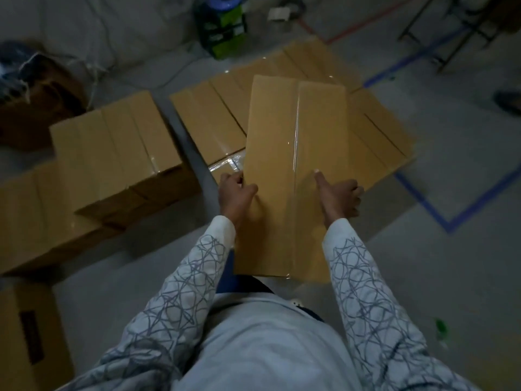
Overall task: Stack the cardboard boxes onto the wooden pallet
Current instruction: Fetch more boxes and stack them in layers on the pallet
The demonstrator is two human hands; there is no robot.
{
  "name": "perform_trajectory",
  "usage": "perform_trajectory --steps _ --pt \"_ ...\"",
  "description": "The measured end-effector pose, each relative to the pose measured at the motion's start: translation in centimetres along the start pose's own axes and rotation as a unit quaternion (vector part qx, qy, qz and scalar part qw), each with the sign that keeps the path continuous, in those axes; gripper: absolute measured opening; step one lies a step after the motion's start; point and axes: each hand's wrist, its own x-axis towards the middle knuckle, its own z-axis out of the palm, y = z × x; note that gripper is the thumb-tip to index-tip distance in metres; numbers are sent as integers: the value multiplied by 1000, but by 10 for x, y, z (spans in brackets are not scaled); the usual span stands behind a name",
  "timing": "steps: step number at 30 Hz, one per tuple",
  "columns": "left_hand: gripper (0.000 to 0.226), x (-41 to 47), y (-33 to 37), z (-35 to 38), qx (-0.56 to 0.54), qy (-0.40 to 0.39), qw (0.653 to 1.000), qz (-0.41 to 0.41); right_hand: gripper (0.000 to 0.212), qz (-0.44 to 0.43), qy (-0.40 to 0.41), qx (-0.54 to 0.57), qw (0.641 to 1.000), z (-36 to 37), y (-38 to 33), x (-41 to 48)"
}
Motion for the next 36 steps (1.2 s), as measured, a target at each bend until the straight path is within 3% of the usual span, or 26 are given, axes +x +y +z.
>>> perform_trajectory --steps 3,8,20,27,31,36 --pt "63 36 -5 -17 -81 36 996 -16 101 -41 -35 -22 998 34 -45 21" --pt "52 125 2 -51 -192 55 980 -26 94 -94 -83 -57 990 126 -129 67" --pt "69 486 -45 -118 -248 36 959 -134 85 -142 -167 -124 968 456 -339 218" --pt "74 611 -79 -127 -246 47 957 -144 81 -146 -180 -133 964 574 -382 278" --pt "79 640 -98 -124 -266 36 949 -165 80 -131 -214 -124 960 598 -384 290" --pt "86 636 -113 -123 -315 -23 934 -165 101 -112 -274 -116 948 592 -341 325"
